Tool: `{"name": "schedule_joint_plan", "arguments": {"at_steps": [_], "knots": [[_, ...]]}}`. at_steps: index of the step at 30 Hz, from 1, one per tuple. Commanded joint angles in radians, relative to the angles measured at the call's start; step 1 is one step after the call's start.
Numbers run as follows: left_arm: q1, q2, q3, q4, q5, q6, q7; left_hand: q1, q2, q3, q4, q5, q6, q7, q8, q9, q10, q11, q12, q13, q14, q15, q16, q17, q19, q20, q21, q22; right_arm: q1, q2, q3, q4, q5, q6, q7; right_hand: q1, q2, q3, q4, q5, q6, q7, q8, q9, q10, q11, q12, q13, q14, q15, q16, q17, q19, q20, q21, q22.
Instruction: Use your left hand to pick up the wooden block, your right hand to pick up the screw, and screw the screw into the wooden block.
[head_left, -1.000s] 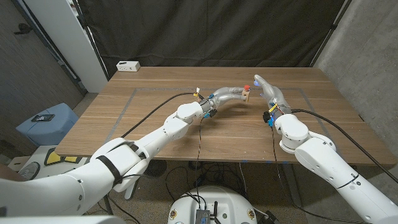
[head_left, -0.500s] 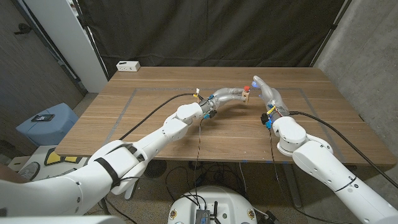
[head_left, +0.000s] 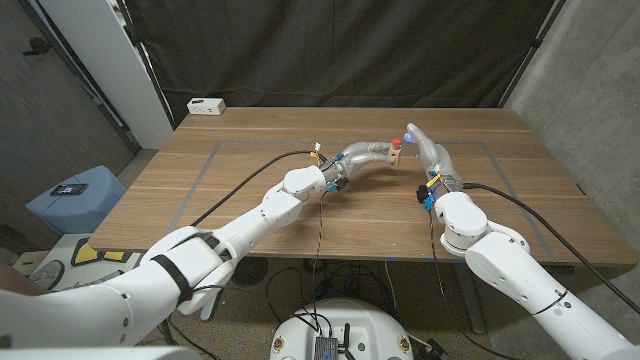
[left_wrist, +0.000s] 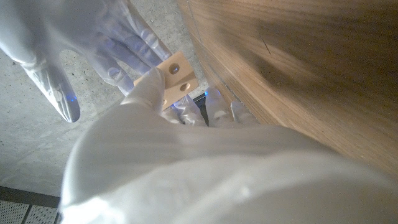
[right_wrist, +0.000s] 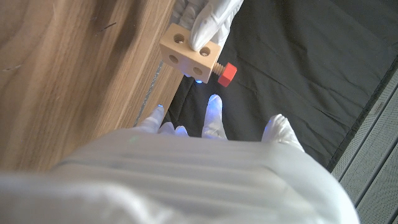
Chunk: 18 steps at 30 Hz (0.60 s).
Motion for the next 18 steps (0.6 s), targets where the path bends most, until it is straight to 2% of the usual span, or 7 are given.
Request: {"name": "schedule_joint_plan", "arguments": {"at_steps": [1, 18], "knots": [[0.009, 0.005, -0.002, -0.013, -0.002, 0.004, 0.007, -0.002, 0.011, 0.011, 0.007, 0.007, 0.015, 0.003, 0.006, 0.002, 0.009, 0.0, 0.005, 0.004, 0.007, -0.066, 0.005, 0.003, 0.003, 0.0, 0.005, 0.002, -0.006, 0.007, -0.011, -0.003, -0.01, 0.002, -0.004, -0.004, 0.007, 0.005, -0.002, 0.004, 0.015, -0.004, -0.005, 0.0, -0.013, -0.002, 0.004, -0.001, -0.065, -0.011, 0.005, 0.002, -0.003, -0.002, 0.005, 0.003], [0.009, 0.002, -0.001, -0.01, -0.004, 0.003, 0.006, -0.003, 0.012, 0.011, 0.007, 0.007, 0.015, 0.005, 0.006, 0.002, 0.01, 0.0, 0.005, 0.003, 0.009, -0.067, 0.006, 0.004, 0.004, 0.0, 0.005, 0.002, -0.01, 0.009, -0.02, -0.002, -0.015, 0.01, 0.005, -0.008, 0.012, 0.006, -0.003, 0.004, 0.022, -0.003, -0.016, 0.0, -0.014, -0.003, 0.005, -0.001, -0.071, -0.014, 0.006, 0.002, -0.01, -0.003, 0.006, 0.004]]}}
